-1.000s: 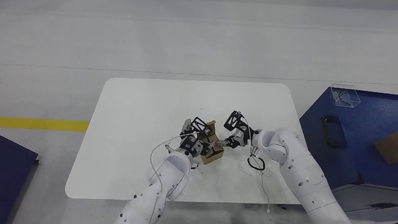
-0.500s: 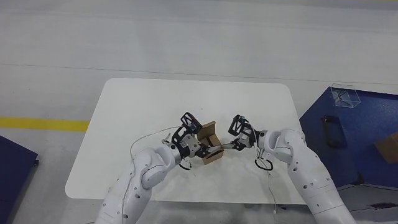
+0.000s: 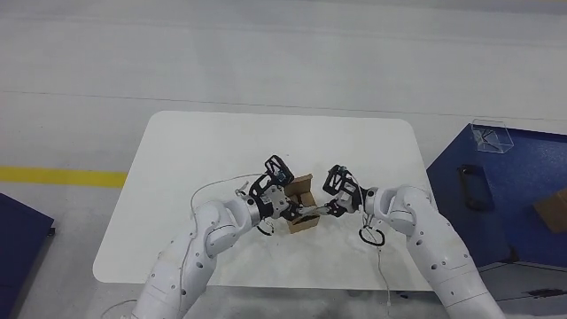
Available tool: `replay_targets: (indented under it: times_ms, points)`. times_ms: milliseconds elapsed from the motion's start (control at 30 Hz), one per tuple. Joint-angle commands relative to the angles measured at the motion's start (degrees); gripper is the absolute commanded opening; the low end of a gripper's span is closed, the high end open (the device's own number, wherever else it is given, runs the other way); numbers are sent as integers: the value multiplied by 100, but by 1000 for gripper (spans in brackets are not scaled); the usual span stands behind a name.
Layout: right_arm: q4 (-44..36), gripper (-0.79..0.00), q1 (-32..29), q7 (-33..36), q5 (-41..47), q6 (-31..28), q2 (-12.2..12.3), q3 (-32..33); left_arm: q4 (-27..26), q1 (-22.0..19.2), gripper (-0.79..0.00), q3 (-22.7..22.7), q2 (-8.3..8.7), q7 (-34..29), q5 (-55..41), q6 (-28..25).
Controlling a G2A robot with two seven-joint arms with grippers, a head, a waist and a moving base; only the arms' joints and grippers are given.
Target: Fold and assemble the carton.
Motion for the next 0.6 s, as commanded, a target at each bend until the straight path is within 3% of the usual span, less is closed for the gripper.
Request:
replay_targets:
  times_ms: [0, 200, 333, 467, 567]
  points:
    - [41, 0, 34, 49, 42, 8, 1, -9, 150, -35, 0, 11, 6, 142, -91, -255]
    - [149, 0, 139, 165, 14, 86, 8, -54, 334, 12, 0, -58, 70, 555, -299, -1007]
    - [267, 0, 174, 101, -123, 85, 15, -113, 172, 102, 0, -112, 122, 614, -397, -1341]
    - [354, 0, 219, 4, -256, 75, 27, -138, 20, 187, 0, -14, 151, 545, -194, -1402]
    - [390, 0, 255, -103, -323, -30, 43, -141, -63, 242, 0, 17, 152, 614, -125, -1156]
